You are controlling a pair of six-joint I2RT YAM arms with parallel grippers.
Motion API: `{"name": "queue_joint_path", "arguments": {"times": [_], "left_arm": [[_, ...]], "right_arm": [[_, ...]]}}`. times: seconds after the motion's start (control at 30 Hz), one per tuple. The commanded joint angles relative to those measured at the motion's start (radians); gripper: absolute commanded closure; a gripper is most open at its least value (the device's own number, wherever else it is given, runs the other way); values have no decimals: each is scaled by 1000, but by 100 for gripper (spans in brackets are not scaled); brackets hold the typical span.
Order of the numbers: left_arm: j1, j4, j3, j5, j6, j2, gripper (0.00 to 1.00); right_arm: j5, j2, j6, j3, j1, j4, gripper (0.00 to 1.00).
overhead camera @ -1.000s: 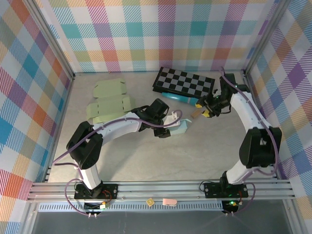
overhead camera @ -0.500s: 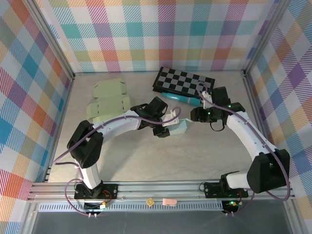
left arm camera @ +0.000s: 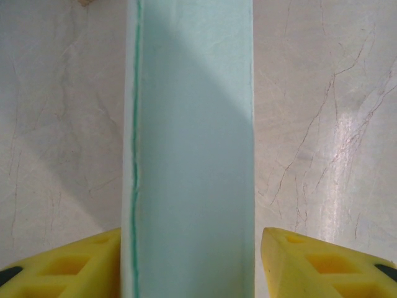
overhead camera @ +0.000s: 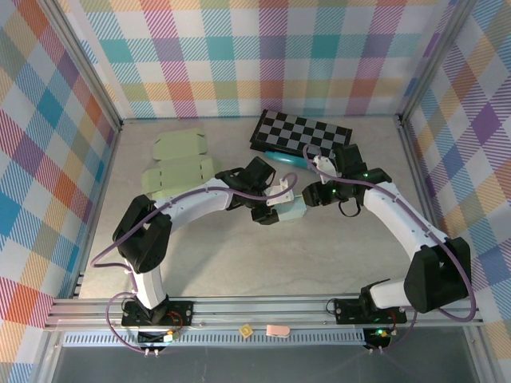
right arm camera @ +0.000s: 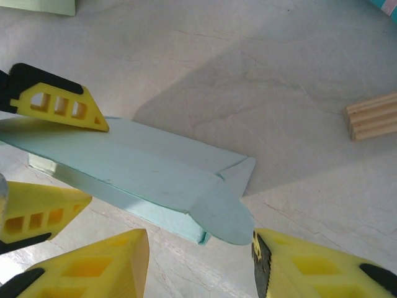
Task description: Fold the paper box
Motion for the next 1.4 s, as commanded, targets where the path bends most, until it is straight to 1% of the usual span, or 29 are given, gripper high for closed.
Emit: {"name": "queue_joint_path", "arguments": {"times": [0.0,0.07,0.3,0.6,0.97,1.03,1.13,1.37], "left_arm": [[12,-31,37,36,5,14,44],[12,-32,38,36,8,16,44],[12,-37,42,38,12,21,44],[13,-37,43,38,10,22,44],[17,-37,50,40,10,27,44],[17,-36,52,39,8,29,44],[19,-37,52,39,8,29,44],[19,-37,48,34,4,24,44]], "right_arm": [[11,9,-67,15,15,-33,52],[40,24,-86,19,27,-42,52],[66,54,-85,44,31,-57,50],[97,128,-106,122,42,-78,55],[103,134,-111,108,60,-71,64],[107,139,-110,113,60,-72,68],[103,149,-106,127,61,-76,70],[110,168,-102,144,76,-84,78]]}}
